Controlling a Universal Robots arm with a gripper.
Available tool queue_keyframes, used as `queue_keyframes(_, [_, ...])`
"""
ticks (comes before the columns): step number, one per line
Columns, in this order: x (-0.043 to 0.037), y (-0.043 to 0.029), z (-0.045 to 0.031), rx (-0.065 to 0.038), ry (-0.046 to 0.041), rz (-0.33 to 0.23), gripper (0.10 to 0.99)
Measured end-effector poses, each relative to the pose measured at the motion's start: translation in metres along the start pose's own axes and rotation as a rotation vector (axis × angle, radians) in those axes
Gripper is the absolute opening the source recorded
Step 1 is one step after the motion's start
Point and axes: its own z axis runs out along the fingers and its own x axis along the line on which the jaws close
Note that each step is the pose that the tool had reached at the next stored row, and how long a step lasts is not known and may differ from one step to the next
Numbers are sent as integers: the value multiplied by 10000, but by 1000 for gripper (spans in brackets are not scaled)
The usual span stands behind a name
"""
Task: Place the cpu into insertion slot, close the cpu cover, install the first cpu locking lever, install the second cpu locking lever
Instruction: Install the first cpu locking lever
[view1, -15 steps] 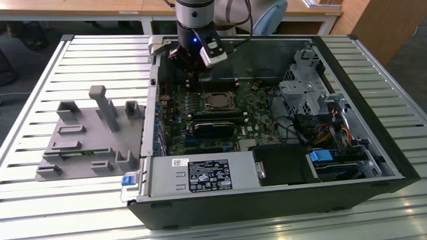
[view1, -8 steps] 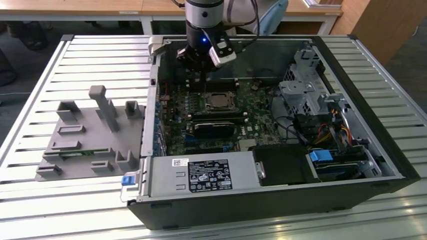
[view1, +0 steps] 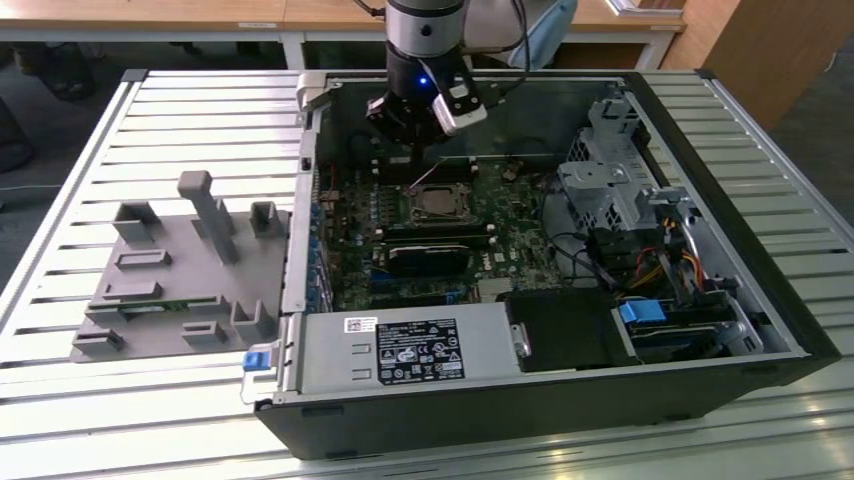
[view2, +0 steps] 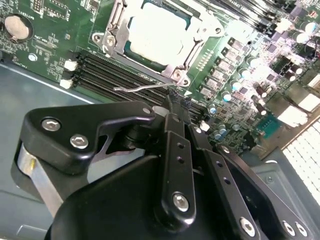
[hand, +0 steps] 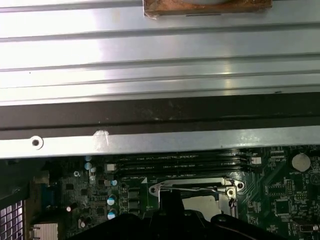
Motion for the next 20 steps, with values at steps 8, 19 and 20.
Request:
queue_keyframes(8, [-1, -8, 41, -370, 15, 3, 106])
queue_keyframes(19, [-118, 4, 112, -369, 15, 1, 106])
queue_keyframes(20, [-123, 7, 116, -368, 15, 1, 106])
